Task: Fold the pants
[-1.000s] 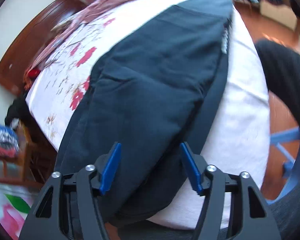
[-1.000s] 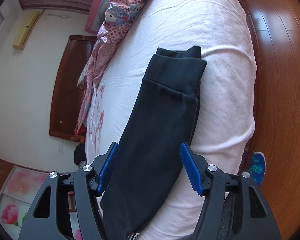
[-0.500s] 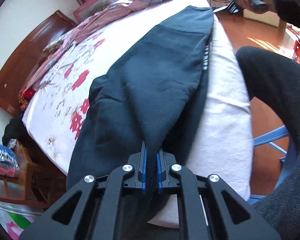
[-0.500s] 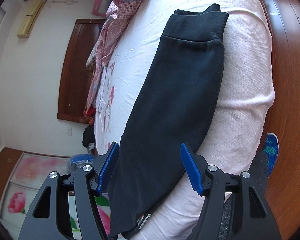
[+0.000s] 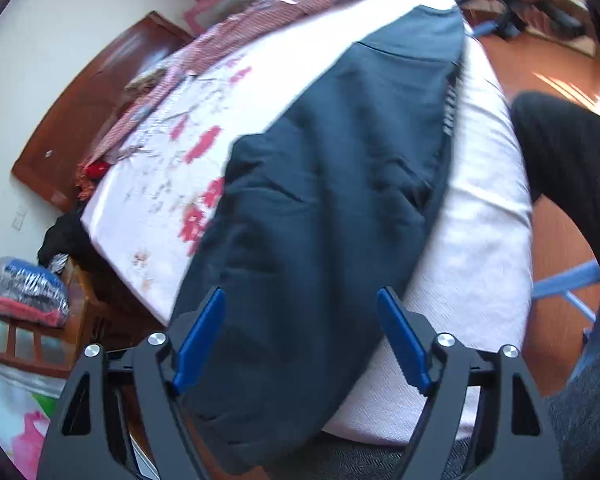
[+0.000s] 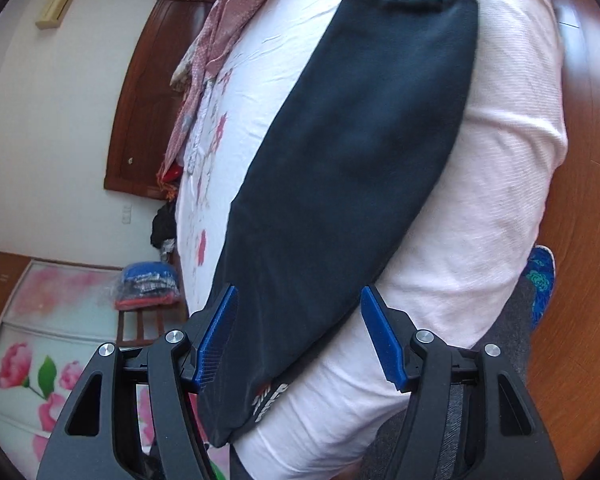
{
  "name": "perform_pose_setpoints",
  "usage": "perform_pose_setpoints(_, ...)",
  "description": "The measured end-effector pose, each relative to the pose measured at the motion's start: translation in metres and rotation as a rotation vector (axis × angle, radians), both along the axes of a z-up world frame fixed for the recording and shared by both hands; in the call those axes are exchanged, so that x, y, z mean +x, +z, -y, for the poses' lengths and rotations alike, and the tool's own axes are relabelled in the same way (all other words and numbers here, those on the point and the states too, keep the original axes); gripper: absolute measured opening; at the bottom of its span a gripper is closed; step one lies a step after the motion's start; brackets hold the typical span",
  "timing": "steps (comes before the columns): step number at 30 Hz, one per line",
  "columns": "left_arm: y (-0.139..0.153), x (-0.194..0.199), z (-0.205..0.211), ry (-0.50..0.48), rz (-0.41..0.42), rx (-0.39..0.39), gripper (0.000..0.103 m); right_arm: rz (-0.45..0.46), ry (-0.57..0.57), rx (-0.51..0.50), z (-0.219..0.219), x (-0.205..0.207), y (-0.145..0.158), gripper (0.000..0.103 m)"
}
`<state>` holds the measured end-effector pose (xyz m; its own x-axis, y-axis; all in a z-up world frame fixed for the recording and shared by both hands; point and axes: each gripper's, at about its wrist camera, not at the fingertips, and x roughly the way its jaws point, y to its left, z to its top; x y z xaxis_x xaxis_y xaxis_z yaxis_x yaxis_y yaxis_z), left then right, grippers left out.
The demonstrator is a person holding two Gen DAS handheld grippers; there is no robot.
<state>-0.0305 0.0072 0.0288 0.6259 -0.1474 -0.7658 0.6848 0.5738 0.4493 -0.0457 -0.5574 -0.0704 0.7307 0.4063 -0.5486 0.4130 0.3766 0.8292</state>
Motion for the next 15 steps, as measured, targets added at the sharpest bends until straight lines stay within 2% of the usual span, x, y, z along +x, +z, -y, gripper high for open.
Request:
perform_pose_setpoints(3,-0.009,0.028,-0.009,0.14,0.018,-0.003,0.078,-0.028,-0.167,-0.058,0.046,-0.002,0.0,0.063)
perform_pose_setpoints(5,-0.016,0.044,-0.018,0.228,-0.047,-0.062,0.078,-0.071,-0.239,-0.13,0.073,0.005,0.003,0.063)
perform_pose_setpoints(7,-0.021,0.053,-0.025,0.297,-0.076,-0.093,0.078,-0.073,-0.26,-0.188,0.093,0.016,0.006,0.063)
perform_pose_setpoints(11,-0.037,0.053,-0.03,0.337,-0.11,-0.078,0.078,-0.105,-0.235,-0.305,0.109,0.043,0.01,0.063)
perform_pose_setpoints(12,-0.042,0.056,-0.031,0.344,-0.119,-0.073,0.078,-0.134,-0.212,-0.349,0.111,0.05,0.01,0.06)
perform_pose_setpoints(13,-0.043,0.056,-0.031,0.35,-0.119,-0.075,0.078,-0.17,-0.19,-0.391,0.111,0.056,0.009,0.038)
perform_pose_setpoints(14,-0.043,0.055,-0.032,0.354,-0.123,-0.077,0.078,-0.212,-0.173,-0.449,0.109,0.061,0.011,0.022)
perform_pose_setpoints(15,-0.044,0.055,-0.033,0.357,-0.128,-0.075,0.079,-0.236,-0.139,-0.529,0.103,0.066,0.018,0.018)
